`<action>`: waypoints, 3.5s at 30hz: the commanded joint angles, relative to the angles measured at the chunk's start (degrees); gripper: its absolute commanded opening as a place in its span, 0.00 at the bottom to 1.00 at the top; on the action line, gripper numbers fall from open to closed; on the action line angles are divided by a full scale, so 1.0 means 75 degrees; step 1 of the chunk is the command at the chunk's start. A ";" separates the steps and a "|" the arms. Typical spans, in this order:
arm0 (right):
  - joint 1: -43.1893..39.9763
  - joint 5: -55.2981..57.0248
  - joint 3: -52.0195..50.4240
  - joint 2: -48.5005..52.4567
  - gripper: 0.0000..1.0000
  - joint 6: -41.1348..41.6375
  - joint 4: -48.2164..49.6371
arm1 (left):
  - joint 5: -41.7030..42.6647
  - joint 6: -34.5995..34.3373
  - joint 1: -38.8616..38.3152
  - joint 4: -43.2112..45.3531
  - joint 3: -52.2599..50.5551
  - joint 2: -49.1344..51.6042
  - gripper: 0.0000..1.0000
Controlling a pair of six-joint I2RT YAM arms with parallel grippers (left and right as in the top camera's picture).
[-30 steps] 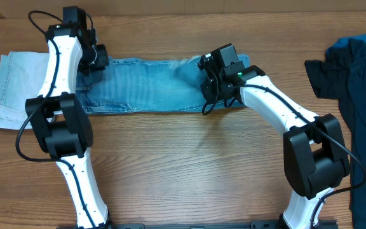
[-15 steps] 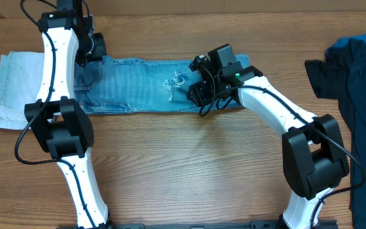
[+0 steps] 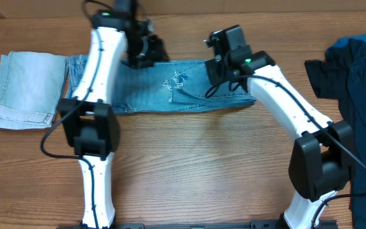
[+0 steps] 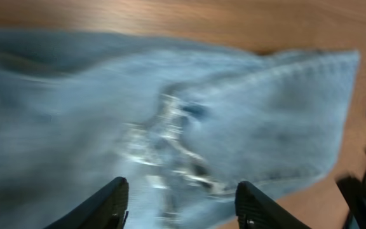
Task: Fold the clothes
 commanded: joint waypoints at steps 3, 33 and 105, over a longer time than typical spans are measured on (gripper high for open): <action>-0.1003 -0.0539 0.0149 -0.0184 0.49 0.0047 -0.0373 | -0.0493 -0.0801 -0.0761 0.0105 -0.0455 -0.0172 0.62; -0.1428 -0.0720 -0.0035 0.0163 0.43 -0.0032 -0.0032 | 0.0437 -0.2282 -0.0822 0.2742 -0.2906 -0.0172 0.24; -0.1425 -0.1335 0.0664 0.2037 0.33 -0.0035 -0.0717 | -0.2369 -0.0146 -0.1443 0.3494 -0.1786 -0.0070 0.36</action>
